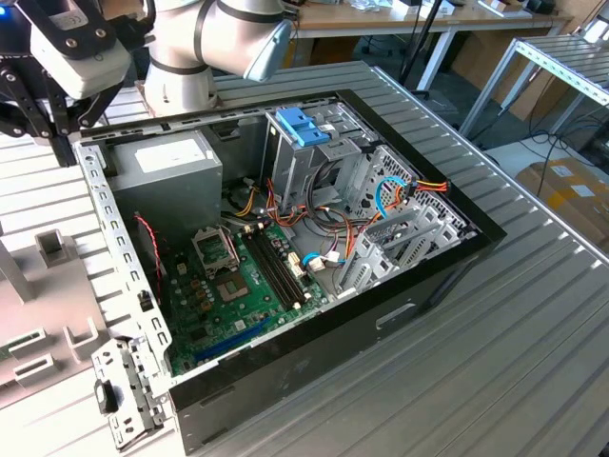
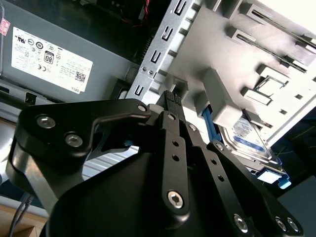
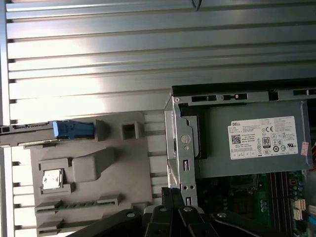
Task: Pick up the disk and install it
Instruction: 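Reach for the disk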
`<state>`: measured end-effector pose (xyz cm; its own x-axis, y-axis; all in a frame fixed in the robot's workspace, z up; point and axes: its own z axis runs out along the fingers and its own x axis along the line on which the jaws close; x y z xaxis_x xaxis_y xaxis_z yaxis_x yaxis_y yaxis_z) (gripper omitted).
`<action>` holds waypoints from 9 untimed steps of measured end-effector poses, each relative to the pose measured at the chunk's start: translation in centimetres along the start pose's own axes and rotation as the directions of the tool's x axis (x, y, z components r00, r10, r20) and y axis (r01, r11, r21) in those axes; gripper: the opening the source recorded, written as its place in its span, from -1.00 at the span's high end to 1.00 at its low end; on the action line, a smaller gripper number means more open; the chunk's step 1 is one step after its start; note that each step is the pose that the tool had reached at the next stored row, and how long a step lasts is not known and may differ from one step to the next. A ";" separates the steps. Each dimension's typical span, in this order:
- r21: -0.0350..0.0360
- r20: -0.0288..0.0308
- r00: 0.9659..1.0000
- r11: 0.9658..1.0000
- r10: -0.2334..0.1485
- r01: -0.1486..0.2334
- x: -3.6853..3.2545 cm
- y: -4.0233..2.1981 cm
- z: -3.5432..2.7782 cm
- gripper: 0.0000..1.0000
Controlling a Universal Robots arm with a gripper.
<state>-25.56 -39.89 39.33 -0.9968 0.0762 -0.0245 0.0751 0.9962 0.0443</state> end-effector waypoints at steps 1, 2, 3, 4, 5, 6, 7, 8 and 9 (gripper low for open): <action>0.000 0.000 1.000 1.000 0.000 0.000 0.04 0.00 0.00 0.79; 0.000 0.000 1.000 1.000 0.000 0.000 0.08 -0.01 0.00 0.79; 0.000 0.000 1.000 1.000 0.000 0.000 0.14 -0.01 0.00 0.79; 0.000 0.000 1.000 1.000 0.000 0.000 0.20 -0.01 -0.01 0.79; 0.000 0.000 1.000 1.000 0.000 0.000 0.25 -0.02 -0.01 0.79; 0.000 0.000 1.000 1.000 0.000 0.000 0.33 -0.02 -0.01 0.79; 0.000 0.000 1.000 1.000 0.000 0.000 0.39 -0.03 -0.01 0.79; 0.000 0.000 1.000 1.000 0.000 0.000 0.44 -0.03 -0.01 0.79; 0.000 0.000 1.000 1.000 0.000 0.000 0.53 -0.04 -0.01 0.79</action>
<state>-26.09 -39.89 39.32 -0.9968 0.0763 -0.0245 0.0751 0.9962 0.0444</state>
